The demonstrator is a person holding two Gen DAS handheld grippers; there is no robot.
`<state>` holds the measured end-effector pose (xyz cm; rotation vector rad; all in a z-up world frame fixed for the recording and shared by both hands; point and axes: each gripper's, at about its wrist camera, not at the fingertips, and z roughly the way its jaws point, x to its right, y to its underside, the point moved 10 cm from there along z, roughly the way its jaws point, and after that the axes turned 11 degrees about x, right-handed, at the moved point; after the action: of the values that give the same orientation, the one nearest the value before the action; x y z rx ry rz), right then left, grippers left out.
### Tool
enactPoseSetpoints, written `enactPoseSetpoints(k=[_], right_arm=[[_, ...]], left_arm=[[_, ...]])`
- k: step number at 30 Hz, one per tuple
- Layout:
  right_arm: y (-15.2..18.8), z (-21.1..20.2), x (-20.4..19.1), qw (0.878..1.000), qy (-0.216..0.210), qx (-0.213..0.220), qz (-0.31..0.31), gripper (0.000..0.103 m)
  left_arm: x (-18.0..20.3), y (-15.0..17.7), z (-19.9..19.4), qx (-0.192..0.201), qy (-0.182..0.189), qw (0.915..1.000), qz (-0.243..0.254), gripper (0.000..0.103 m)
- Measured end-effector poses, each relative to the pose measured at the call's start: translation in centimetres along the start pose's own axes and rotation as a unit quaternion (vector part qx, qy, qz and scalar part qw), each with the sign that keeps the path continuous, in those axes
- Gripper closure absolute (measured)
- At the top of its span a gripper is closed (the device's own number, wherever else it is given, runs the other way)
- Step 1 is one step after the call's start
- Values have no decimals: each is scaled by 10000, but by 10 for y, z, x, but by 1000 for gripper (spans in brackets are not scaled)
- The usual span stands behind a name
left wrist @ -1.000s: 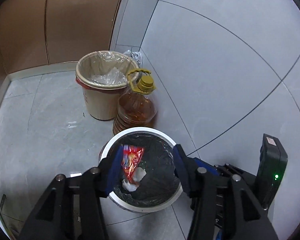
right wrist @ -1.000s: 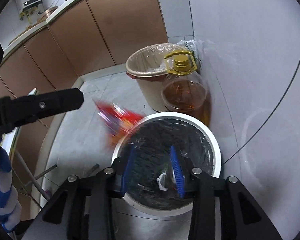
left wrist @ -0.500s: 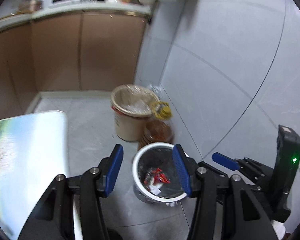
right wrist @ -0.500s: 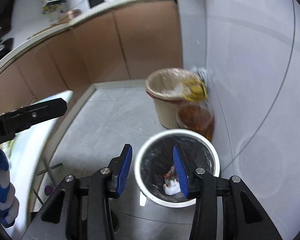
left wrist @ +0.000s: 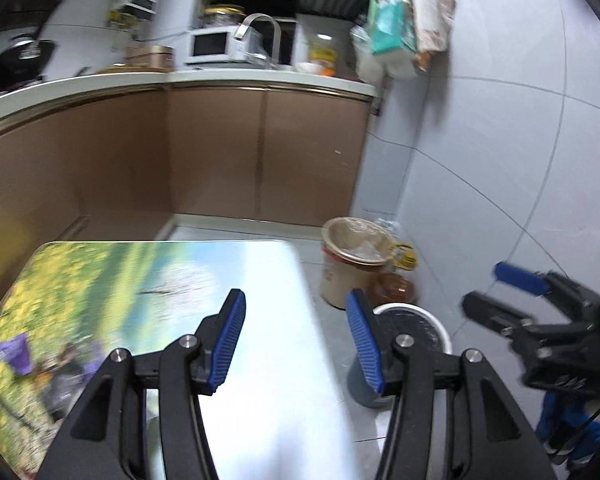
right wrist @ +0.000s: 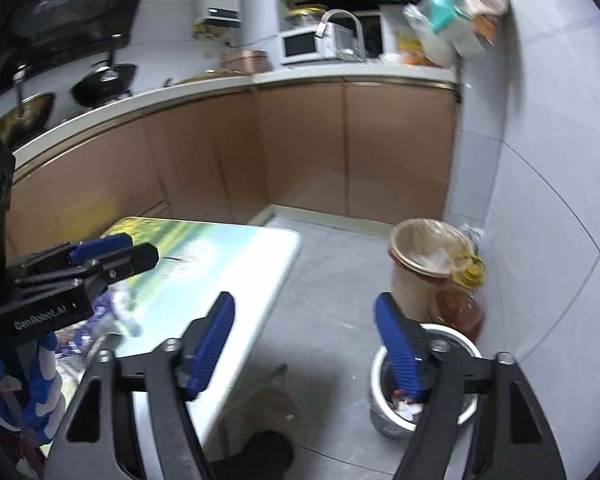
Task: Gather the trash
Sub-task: 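Move both tools back over the table, then grasp the blue-and-white milk carton with the right gripper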
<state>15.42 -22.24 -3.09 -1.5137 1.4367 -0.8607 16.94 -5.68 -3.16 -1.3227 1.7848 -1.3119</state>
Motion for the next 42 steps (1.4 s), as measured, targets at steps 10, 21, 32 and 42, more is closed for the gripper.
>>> enactPoseSetpoints(k=[10, 21, 32, 42], right_arm=[[-20, -25, -86, 9973, -649, 259, -240, 0], [-10, -26, -158, 9929, -1156, 92, -275, 0], [15, 2, -226, 9862, -1503, -497, -478, 0], [97, 64, -259, 9575, -2036, -2039, 142, 16]], left_arm=[[-102, 13, -86, 257, -972, 9948, -180, 42], [-168, 35, -151, 395, -1565, 9867, -172, 41], [-237, 58, -155, 152, -1652, 9852, -425, 41], [-259, 88, -95, -772, -887, 9919, -471, 41]])
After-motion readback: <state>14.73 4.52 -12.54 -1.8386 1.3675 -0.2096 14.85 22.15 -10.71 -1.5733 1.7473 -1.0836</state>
